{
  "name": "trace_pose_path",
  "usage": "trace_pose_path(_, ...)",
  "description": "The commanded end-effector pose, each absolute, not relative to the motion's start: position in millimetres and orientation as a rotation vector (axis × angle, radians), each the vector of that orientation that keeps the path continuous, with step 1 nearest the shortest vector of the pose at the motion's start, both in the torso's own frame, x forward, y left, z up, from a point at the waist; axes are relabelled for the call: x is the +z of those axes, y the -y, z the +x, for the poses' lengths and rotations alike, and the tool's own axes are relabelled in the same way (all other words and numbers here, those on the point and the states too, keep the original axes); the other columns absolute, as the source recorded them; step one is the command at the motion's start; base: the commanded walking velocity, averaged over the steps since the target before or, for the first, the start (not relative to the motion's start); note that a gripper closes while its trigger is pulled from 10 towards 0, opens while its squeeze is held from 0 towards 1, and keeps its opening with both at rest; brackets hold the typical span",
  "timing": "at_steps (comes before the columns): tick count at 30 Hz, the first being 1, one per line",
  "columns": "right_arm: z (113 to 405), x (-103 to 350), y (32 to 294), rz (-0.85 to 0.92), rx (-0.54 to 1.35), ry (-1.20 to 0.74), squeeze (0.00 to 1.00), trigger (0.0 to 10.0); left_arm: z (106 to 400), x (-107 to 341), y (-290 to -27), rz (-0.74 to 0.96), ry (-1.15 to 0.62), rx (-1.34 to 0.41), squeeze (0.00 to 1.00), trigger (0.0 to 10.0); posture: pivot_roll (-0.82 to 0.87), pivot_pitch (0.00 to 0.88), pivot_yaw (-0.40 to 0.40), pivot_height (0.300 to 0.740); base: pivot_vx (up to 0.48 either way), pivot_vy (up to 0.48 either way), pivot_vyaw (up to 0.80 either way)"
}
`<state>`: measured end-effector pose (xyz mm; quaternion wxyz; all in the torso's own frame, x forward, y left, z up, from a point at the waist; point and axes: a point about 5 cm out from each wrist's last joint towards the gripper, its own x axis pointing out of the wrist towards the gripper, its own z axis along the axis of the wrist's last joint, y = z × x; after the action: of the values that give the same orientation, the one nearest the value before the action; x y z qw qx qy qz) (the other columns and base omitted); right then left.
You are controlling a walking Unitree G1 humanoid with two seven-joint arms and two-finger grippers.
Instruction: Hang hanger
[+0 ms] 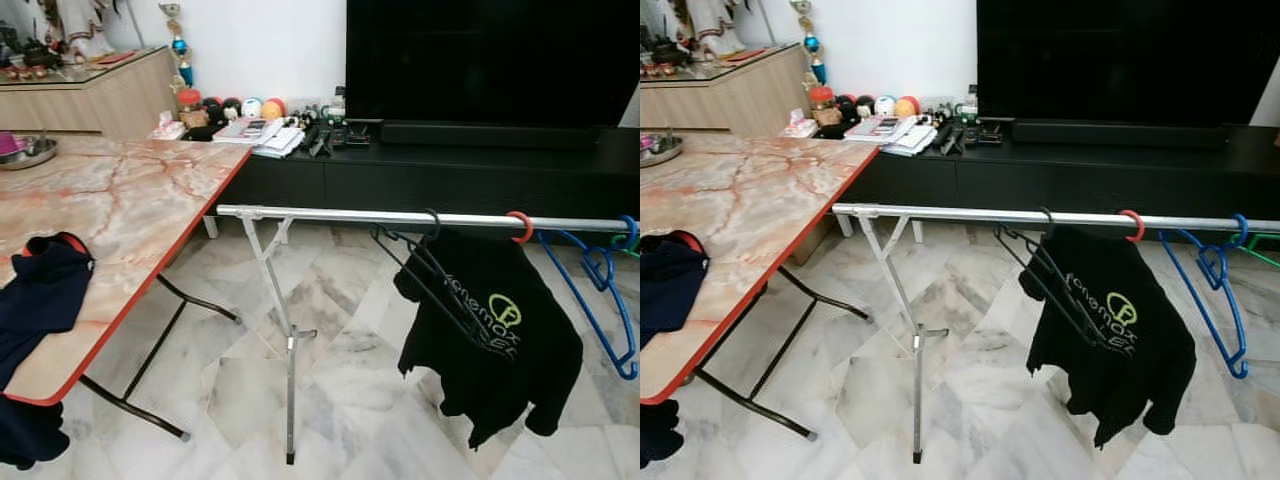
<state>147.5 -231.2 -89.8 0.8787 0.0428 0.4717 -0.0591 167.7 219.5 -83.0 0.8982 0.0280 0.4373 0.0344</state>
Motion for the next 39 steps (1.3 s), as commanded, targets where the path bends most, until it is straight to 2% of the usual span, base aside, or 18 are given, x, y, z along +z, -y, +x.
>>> trace_pose_path(1, 141, -92, 233, 0.078, -0.126, -1.010, 0.00, 10.0, 180, -78, -215, 0.050, -0.867, 0.068, 0.00, 10.0, 0.11, 0.000, 0.023, 0.740, 0.000, 0.000, -0.77)
trace_pose_path(7, 141, -92, 232, 0.071, -0.112, -1.015, 0.00, 10.0, 182, -78, -214, 0.059, -0.888, 0.061, 0.00, 10.0, 0.11, 0.000, 0.029, 0.740, 0.000, 0.000, -0.76)
trace_pose_path(12, 141, -92, 232, 0.066, -0.107, -1.014, 0.00, 10.0, 167, -85, -216, 0.073, -0.945, 0.061, 0.00, 10.0, 0.11, 0.000, 0.033, 0.740, 0.000, 0.000, -0.76)
trace_pose_path(14, 140, -92, 232, 0.061, -0.106, -1.018, 0.00, 10.0, 155, -90, -220, 0.067, -0.985, 0.076, 0.00, 10.0, 0.11, 0.000, 0.032, 0.740, 0.000, 0.000, -0.75)
trace_pose_path(18, 140, -93, 232, 0.054, -0.098, -1.023, 0.00, 10.0, 148, -91, -227, 0.081, -1.008, 0.079, 0.00, 10.0, 0.11, 0.000, 0.033, 0.740, 0.000, 0.000, -0.75)
trace_pose_path(27, 141, -93, 231, 0.043, -0.084, -1.024, 0.00, 10.0, 146, -89, -239, 0.115, -1.024, 0.075, 0.00, 10.0, 0.10, 0.000, 0.036, 0.740, 0.000, -0.139, -0.75)
trace_pose_path(34, 141, -93, 231, 0.041, -0.084, -1.025, 0.00, 10.0, 148, -88, -238, 0.131, -1.015, 0.046, 0.00, 10.0, 0.10, 0.000, 0.038, 0.740, 0.000, 0.000, -0.75)
trace_pose_path(39, 141, -93, 231, 0.040, -0.082, -1.024, 0.00, 10.0, 150, -91, -225, 0.150, -1.014, 0.020, 0.00, 10.0, 0.10, 0.000, 0.036, 0.740, 0.000, 0.000, -0.75)
